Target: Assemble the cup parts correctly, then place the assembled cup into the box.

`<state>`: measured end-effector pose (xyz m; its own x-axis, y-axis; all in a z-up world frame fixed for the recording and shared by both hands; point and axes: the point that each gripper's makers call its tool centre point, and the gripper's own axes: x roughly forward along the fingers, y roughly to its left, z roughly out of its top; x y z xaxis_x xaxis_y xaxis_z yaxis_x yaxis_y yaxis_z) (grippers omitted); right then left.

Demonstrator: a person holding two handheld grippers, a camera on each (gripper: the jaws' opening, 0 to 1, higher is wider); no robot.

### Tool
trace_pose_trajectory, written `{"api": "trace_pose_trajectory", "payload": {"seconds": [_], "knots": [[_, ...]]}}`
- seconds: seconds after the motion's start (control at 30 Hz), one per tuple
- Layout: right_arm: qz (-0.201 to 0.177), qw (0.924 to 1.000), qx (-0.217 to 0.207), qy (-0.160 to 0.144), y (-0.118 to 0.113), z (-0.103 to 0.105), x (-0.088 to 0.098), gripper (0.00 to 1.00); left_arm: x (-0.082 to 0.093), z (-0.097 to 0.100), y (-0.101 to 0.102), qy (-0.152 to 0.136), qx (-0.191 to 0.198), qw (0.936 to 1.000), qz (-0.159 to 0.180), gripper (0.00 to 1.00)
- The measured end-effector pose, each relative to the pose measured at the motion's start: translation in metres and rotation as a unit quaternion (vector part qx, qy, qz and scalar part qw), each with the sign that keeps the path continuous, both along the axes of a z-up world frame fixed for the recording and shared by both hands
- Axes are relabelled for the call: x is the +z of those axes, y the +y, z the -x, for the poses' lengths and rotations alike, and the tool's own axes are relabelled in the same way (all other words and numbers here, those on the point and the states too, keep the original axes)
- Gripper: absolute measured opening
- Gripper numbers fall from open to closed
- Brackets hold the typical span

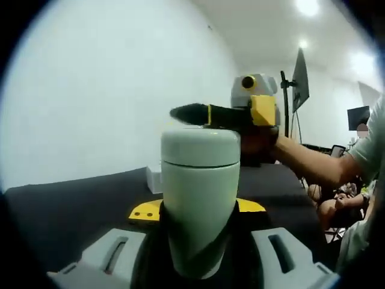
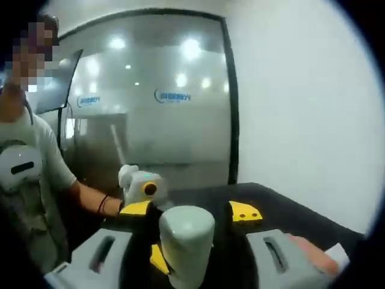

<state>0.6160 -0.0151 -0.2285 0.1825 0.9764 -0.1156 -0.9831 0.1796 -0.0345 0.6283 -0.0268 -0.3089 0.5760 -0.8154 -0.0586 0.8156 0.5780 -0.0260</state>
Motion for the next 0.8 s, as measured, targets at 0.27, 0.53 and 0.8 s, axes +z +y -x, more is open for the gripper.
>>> {"api": "trace_pose_trajectory", "payload": {"seconds": [0.27, 0.53, 0.8], "knots": [[0.034, 0.9994, -0.003, 0.008, 0.016, 0.008, -0.020, 0.38, 0.000, -0.001, 0.002, 0.006, 0.000, 1.0000, 0.007, 0.38], [0.012, 0.9972, -0.071, 0.021, 0.010, 0.002, -0.020, 0.37, 0.000, -0.001, 0.001, 0.010, -0.003, 0.9999, 0.007, 0.38], [0.009, 0.9940, -0.107, 0.020, 0.006, 0.000, -0.020, 0.37, -0.001, -0.001, 0.002, 0.007, 0.002, 1.0000, 0.005, 0.38]]}}
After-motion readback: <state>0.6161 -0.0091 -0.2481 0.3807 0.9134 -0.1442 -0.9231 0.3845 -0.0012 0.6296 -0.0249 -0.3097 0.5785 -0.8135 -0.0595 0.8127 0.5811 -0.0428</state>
